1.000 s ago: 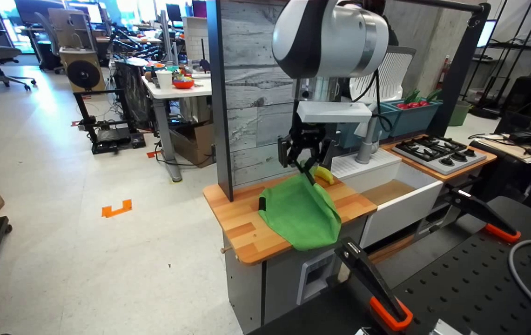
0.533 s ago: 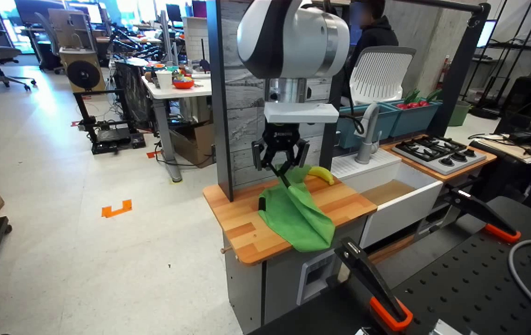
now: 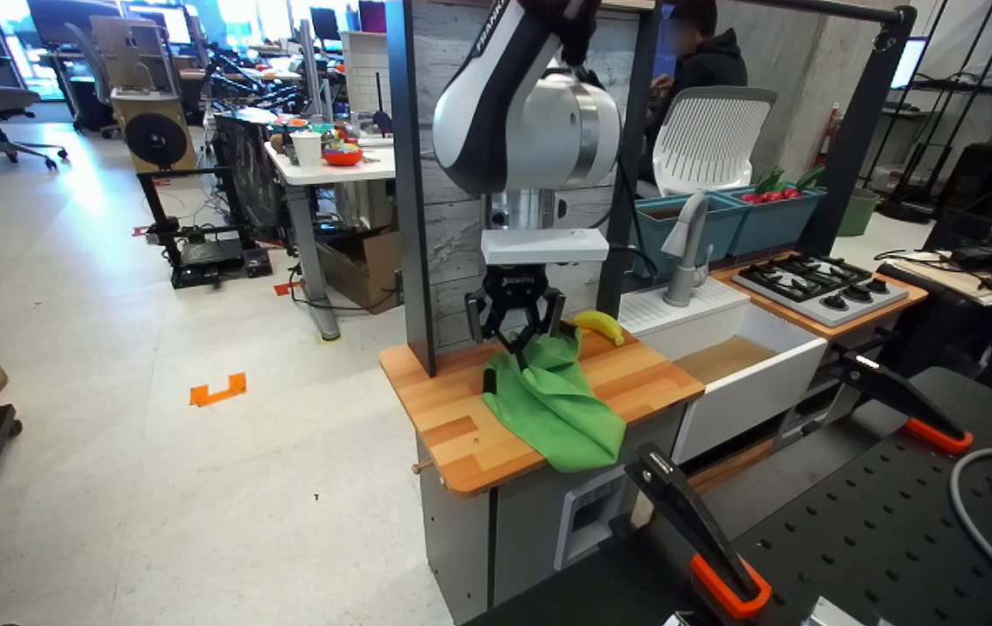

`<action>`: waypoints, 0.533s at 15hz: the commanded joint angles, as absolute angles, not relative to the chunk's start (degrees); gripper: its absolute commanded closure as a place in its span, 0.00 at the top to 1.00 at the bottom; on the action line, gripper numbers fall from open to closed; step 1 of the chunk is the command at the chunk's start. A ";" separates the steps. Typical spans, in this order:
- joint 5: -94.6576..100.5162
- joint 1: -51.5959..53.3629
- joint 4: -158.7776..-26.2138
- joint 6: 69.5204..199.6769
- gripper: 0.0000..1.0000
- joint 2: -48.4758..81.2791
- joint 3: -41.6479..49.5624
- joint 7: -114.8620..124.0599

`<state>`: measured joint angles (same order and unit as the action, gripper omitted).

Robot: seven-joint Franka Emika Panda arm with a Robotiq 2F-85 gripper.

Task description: Fold the green towel in half

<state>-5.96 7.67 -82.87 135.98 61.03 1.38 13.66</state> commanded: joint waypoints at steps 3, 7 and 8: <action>-4.69 8.02 -74.61 133.24 0.02 67.40 2.12 15.30; -4.60 8.31 -71.37 133.05 0.02 70.27 2.26 15.72; -4.61 8.33 -70.70 132.92 0.02 70.82 2.25 15.77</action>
